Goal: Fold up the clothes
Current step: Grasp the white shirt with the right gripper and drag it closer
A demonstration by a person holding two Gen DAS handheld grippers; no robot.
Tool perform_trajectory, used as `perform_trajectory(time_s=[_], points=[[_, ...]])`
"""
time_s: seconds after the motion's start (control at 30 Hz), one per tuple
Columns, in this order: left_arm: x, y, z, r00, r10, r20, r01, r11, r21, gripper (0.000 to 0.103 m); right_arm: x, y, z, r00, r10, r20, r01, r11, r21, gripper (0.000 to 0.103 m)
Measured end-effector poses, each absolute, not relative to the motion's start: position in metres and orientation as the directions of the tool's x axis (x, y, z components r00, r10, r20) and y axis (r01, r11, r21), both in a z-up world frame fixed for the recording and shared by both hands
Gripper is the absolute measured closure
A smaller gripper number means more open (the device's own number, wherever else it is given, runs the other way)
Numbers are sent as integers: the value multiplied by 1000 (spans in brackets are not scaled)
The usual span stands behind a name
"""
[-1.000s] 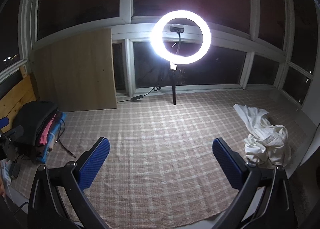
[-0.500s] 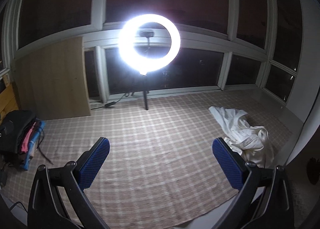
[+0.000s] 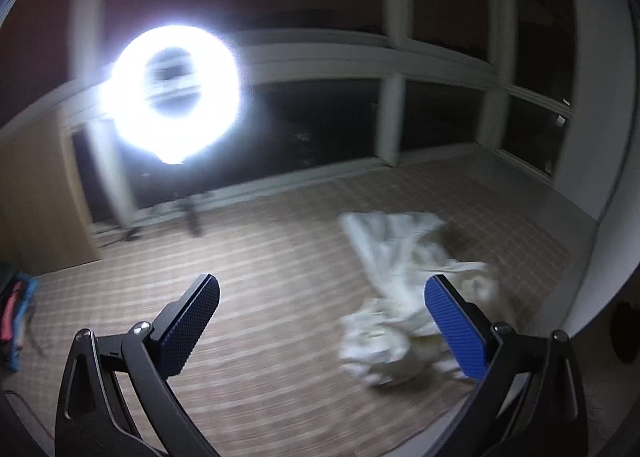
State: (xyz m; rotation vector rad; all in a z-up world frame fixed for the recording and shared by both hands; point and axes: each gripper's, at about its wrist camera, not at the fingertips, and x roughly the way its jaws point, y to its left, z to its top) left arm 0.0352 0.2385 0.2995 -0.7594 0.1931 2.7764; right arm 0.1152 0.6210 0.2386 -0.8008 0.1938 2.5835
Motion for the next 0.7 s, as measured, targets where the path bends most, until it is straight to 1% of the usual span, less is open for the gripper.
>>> perform_trajectory(time_s=[0.1, 0.2, 0.3, 0.43, 0.7], points=[[25, 273, 295, -822, 213, -529, -290, -955, 67, 1, 112, 689, 219, -692, 405, -598, -511, -860, 8, 0], [15, 307, 286, -795, 238, -558, -322, -945, 56, 1, 106, 748, 195, -621, 459, -635, -568, -822, -38, 0], [3, 339, 275, -762, 260, -593, -351, -936, 40, 1, 99, 787, 174, -582, 467, -666, -567, -820, -79, 0], [-7, 370, 260, -728, 267, -632, -381, -923, 50, 1, 101, 829, 148, -551, 470, -689, -545, -829, -129, 0], [-31, 411, 236, -672, 274, -688, -416, -908, 44, 1, 134, 867, 105, -533, 409, -740, -493, -862, -121, 1]])
